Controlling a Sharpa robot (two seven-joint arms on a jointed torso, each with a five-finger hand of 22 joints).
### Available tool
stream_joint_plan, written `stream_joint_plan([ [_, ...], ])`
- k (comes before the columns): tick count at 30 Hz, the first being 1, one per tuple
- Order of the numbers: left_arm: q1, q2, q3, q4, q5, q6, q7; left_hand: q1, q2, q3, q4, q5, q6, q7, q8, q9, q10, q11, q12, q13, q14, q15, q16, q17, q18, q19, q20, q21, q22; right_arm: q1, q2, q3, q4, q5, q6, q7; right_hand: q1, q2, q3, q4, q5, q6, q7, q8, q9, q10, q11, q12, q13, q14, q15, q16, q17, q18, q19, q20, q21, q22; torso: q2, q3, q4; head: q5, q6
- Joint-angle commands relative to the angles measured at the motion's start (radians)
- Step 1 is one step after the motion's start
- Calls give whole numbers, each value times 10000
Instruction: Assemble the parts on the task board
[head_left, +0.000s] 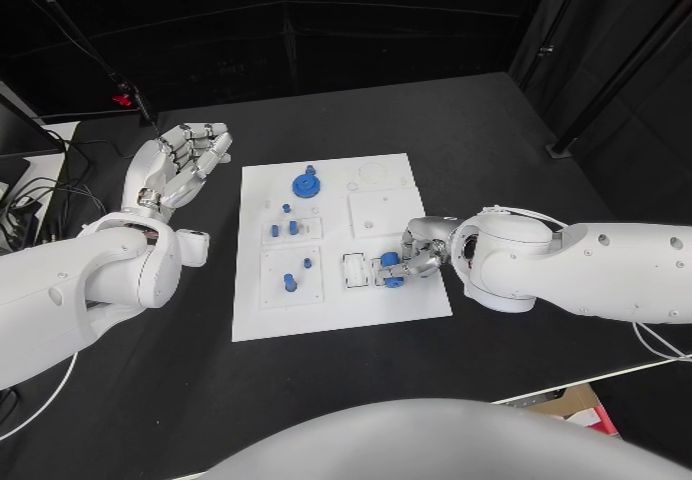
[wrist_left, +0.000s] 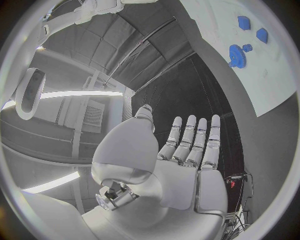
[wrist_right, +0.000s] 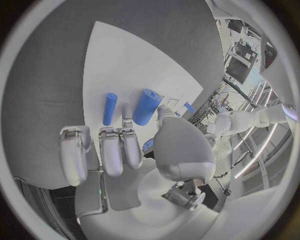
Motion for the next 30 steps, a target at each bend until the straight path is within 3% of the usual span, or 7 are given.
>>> stream_joint_plan([
  [1,13,-4,10,16,13,93,838,24,70,-55,15,56,-75,1326,52,-9,-15,-3,47,-11,4,-5,44,-9,-34,41,20,66,-16,-15,73,-20,-73,148,220,-298,153,34,66,-10,-33,-59,3,-80,-34,1040,-44,25,2631,1040,-50,25,2634,-73,1023,-64,33,2634,0,1,1,20,1],
  [13,12,-8,10,4,13,105,829,24,70,-55,15,56,-75,1326,52,-9,-15,-3,47,-11,4,-5,44,-9,-34,41,20,66,-16,-26,276,-20,-204,325,113,-170,267,78,36,-6,171,-107,19,-131,-39,1040,-33,25,2631,1040,-47,25,2634,-73,1023,-62,33,2634,-4,2,-6,20,-29],
  [22,10,-9,10,4,13,100,819,28,79,-67,16,60,-69,1325,65,-10,-4,-6,67,-10,15,-7,58,-26,-34,37,20,66,-20,-39,320,-20,-174,499,136,-98,540,135,-55,-23,235,-326,135,-553,-233,1040,63,25,2631,1040,26,25,2634,-73,1023,-6,33,2634,-1,-2,-7,14,-43],
  [26,10,-9,10,3,13,100,816,28,79,-67,16,60,-69,1325,65,-10,-4,-6,67,-10,15,-7,58,-26,-34,37,20,66,-20,-53,329,-20,-191,651,105,-53,1221,211,-17,-113,346,-320,213,-938,-428,1040,140,25,2631,1040,100,25,2634,-73,1023,66,33,2634,-3,-1,-5,11,-54],
  [30,10,-11,10,1,13,98,810,28,79,-67,16,60,-69,1325,65,-10,-4,-6,67,-10,15,-7,58,-26,-34,37,20,66,-20,-67,310,-20,-180,727,33,62,2416,360,291,-541,549,-327,291,-1402,-678,1040,211,25,2631,1040,154,25,2634,-73,1023,121,33,2634,-4,1,-6,13,-60],
])
